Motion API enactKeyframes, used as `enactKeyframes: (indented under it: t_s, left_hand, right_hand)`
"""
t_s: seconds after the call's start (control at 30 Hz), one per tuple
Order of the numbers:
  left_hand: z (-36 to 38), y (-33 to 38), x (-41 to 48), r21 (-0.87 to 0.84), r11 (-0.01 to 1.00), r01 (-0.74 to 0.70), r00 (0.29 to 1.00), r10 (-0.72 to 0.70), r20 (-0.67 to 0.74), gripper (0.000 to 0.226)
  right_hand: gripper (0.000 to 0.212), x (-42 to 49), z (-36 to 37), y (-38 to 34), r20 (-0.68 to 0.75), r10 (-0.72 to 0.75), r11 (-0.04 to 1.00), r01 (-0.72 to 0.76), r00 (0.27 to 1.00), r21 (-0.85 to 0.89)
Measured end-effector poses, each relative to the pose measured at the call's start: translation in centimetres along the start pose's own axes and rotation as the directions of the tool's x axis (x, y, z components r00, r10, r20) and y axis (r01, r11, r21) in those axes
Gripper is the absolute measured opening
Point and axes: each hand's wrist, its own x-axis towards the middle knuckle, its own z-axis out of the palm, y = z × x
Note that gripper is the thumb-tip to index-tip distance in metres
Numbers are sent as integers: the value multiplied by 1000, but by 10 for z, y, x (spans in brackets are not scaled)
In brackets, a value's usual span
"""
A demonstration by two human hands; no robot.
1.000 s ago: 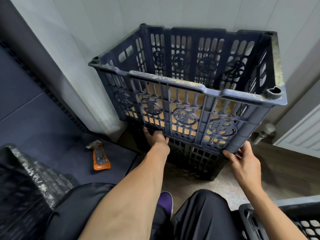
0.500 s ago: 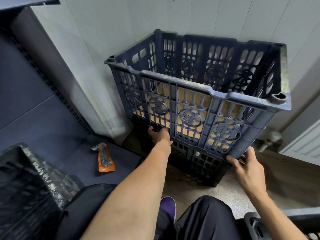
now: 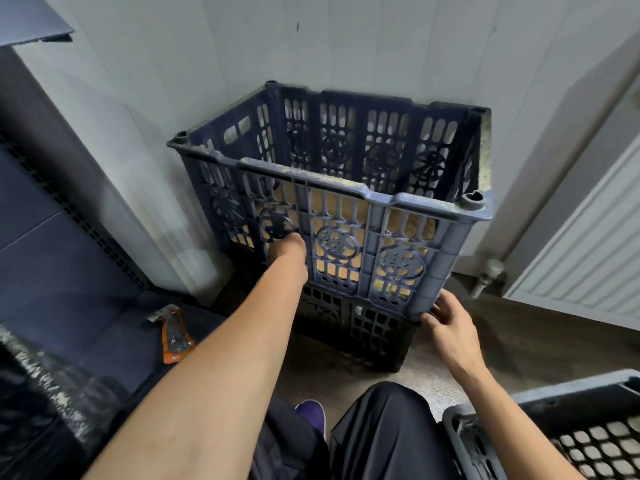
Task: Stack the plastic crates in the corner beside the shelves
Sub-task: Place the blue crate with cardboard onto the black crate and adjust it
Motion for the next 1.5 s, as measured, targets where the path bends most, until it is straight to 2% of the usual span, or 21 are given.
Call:
enactKeyframes:
  t_s: [0.17,0.3,0.37,0.5,0.7,0.87,0.97,1.03,1.17,1.3,1.4,1.5]
  left_hand:
    - [-2,24,-12,-14,999,-30,999,30,34,44]
    - [8,36,-38,-154,987,38,997,-47,-54,36]
    - [11,41,-50,-178,984,26,998,-36,-53,35]
    - [11,49,-66,-242,968,59,998,-59,9,45]
    - [7,56,-83,-240,968,78,993,-54,105,61]
    - [4,65,-92,-330,941,79,988,-31,148,69]
    - [3,73,-96,-291,955,48,978,14,210,75]
    - [4,76,-96,-223,974,46,969,11,245,70]
    - [13,78,-93,-115,993,37,972,-9,235,64]
    - [23,79,-92,-116,992,51,977,-26,214,56]
    - [25,77,-85,-131,989,73,974,-42,223,52]
    - [30,75,-77,-149,983,111,971,-75,225,59]
  right_hand:
    - [47,-8,-1,-7,-33,-9,1000,9,999,-4]
    - [46,-3,-4,-17,-9,-10,999,10,1000,-45]
    - [46,-2,-5,-20,-4,-15,998,15,1000,-68]
    - [45,-2,-2,-23,-4,-2,998,2,1000,-67]
    - [46,-4,-2,-21,-7,7,997,-8,1000,-83]
    - [47,-6,-6,-21,-1,39,994,-38,999,-104]
    - [46,-8,-7,-24,-1,49,991,-49,999,-124]
    - [44,-9,-7,-27,-7,45,991,-46,999,-129]
    - [44,-9,-5,-36,-30,62,987,-66,998,-143]
    - [45,-7,-3,-39,-70,80,989,-88,994,-115]
    - [37,-3,-1,-36,-134,94,989,-107,987,-97]
    - [31,1,8,-34,-172,133,984,-151,976,-93]
